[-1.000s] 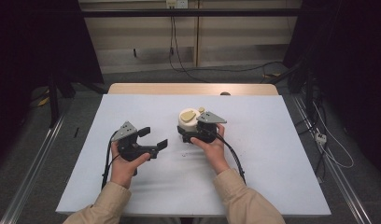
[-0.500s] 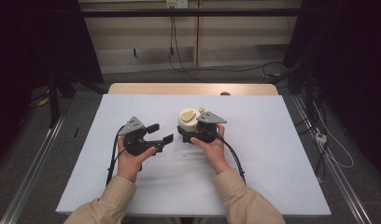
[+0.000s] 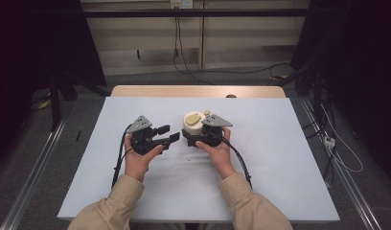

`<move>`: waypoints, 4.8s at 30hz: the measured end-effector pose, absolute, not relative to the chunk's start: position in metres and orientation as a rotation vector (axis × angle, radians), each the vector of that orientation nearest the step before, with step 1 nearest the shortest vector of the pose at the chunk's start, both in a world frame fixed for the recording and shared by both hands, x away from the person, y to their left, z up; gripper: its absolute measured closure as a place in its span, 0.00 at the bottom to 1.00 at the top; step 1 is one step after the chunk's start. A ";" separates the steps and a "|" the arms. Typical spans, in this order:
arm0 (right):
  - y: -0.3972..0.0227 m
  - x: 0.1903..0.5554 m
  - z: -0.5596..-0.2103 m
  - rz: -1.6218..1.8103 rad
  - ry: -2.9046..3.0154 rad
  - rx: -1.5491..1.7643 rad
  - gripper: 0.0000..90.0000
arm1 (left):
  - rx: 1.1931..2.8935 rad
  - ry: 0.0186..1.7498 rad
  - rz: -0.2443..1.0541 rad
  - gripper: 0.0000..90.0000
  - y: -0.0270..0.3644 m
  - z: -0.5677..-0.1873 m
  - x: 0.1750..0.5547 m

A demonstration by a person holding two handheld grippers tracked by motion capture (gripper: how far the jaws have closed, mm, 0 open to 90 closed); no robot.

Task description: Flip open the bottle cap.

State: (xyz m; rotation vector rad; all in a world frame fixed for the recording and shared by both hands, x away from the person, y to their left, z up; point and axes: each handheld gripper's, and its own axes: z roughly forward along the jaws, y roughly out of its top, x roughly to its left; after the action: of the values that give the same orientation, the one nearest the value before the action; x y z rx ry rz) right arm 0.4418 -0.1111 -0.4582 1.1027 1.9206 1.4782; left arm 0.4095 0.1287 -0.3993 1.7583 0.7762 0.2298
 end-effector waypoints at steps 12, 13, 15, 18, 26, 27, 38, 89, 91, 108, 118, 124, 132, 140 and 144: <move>-0.111 0.442 -0.458 1.478 1.922 1.103 0.07 | 1.772 0.758 0.197 0.78 0.123 -0.393 0.416; -0.111 0.442 -0.458 1.478 1.922 1.106 0.07 | 1.777 0.766 0.201 0.80 0.122 -0.393 0.417; -0.111 0.442 -0.458 1.479 1.922 1.105 0.07 | 1.784 0.762 0.184 0.83 0.121 -0.393 0.418; -0.111 0.442 -0.458 1.480 1.923 1.106 0.07 | 1.790 0.768 0.190 0.88 0.118 -0.393 0.419; -0.111 0.442 -0.458 1.478 1.925 1.104 0.07 | 1.819 0.780 0.195 0.99 0.112 -0.391 0.424; -0.111 0.442 -0.458 1.480 1.924 1.106 0.07 | 1.819 0.783 0.193 1.00 0.111 -0.392 0.424; -0.111 0.442 -0.458 1.477 1.925 1.103 0.07 | 1.840 0.785 0.211 1.00 0.104 -0.393 0.428; -0.111 0.442 -0.458 1.477 1.927 1.107 0.07 | 1.882 0.786 0.232 1.00 0.083 -0.376 0.437; -0.111 0.442 -0.458 1.477 1.926 1.115 0.07 | 1.888 0.782 0.238 1.00 0.083 -0.375 0.437; -0.111 0.442 -0.458 1.477 1.924 1.113 0.07 | 1.864 0.784 0.230 1.00 0.083 -0.371 0.439; -0.111 0.442 -0.458 1.473 1.926 1.114 0.07 | 1.856 0.774 0.234 1.00 0.079 -0.367 0.440; -0.111 0.442 -0.458 1.471 1.927 1.110 0.07 | 1.864 0.769 0.229 1.00 0.074 -0.369 0.440; -0.111 0.442 -0.458 1.473 1.926 1.109 0.07 | 1.865 0.770 0.235 1.00 0.073 -0.367 0.442; -0.111 0.442 -0.458 1.472 1.928 1.114 0.07 | 1.869 0.768 0.237 1.00 0.071 -0.368 0.443; -0.111 0.442 -0.458 1.472 1.927 1.114 0.07 | 1.867 0.769 0.235 1.00 0.069 -0.367 0.443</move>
State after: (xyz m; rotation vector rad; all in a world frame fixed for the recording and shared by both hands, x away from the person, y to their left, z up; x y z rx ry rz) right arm 0.4417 -0.1109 -0.4576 1.1144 1.9267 1.4716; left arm 0.4431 0.0690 -0.3671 1.8667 0.7690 0.2354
